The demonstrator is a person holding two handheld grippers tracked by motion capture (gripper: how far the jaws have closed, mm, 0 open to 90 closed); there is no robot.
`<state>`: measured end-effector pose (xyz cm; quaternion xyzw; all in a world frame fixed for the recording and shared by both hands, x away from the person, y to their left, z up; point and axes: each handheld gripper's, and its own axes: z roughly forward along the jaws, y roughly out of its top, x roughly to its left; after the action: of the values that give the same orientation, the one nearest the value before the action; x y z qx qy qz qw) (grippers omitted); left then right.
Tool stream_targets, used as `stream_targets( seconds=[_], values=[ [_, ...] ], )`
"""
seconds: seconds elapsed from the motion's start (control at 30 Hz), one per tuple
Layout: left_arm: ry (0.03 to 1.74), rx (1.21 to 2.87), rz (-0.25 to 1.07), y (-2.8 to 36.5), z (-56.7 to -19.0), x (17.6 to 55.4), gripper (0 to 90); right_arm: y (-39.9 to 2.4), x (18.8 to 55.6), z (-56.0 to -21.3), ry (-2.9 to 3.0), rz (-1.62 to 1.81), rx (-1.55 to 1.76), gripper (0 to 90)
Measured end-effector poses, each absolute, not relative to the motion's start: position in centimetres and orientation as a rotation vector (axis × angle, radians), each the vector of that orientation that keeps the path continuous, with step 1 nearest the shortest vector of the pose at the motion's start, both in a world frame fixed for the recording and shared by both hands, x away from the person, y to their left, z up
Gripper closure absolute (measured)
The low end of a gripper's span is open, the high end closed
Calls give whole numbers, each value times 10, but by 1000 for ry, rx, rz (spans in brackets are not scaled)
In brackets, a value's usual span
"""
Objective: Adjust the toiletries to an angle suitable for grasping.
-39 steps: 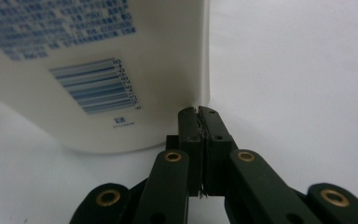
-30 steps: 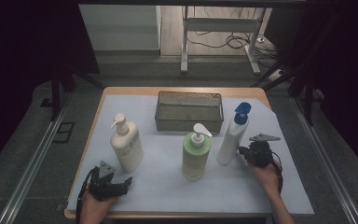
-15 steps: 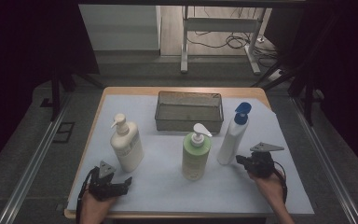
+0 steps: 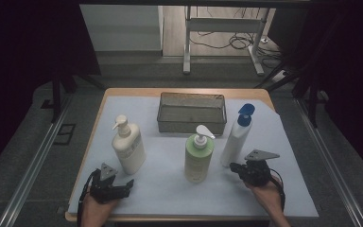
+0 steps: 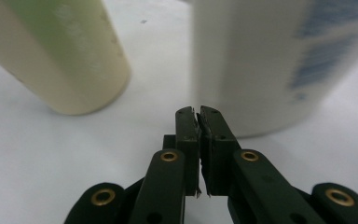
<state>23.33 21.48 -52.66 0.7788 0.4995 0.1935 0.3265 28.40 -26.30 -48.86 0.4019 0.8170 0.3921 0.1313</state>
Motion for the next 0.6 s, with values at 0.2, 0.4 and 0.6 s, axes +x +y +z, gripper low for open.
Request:
stream_targets(
  seconds=[0.2, 0.4, 0.6],
  values=[
    [1308, 2044, 507, 215, -526, 233, 122, -239, 287, -488, 2346, 1107, 1169, 893],
    [1308, 2043, 507, 215, -526, 233, 123, -224, 292, -493, 2315, 1065, 1193, 895],
    [1308, 2045, 507, 215, -526, 233, 123, -213, 297, -498, 2273, 1007, 1202, 895]
  ],
)
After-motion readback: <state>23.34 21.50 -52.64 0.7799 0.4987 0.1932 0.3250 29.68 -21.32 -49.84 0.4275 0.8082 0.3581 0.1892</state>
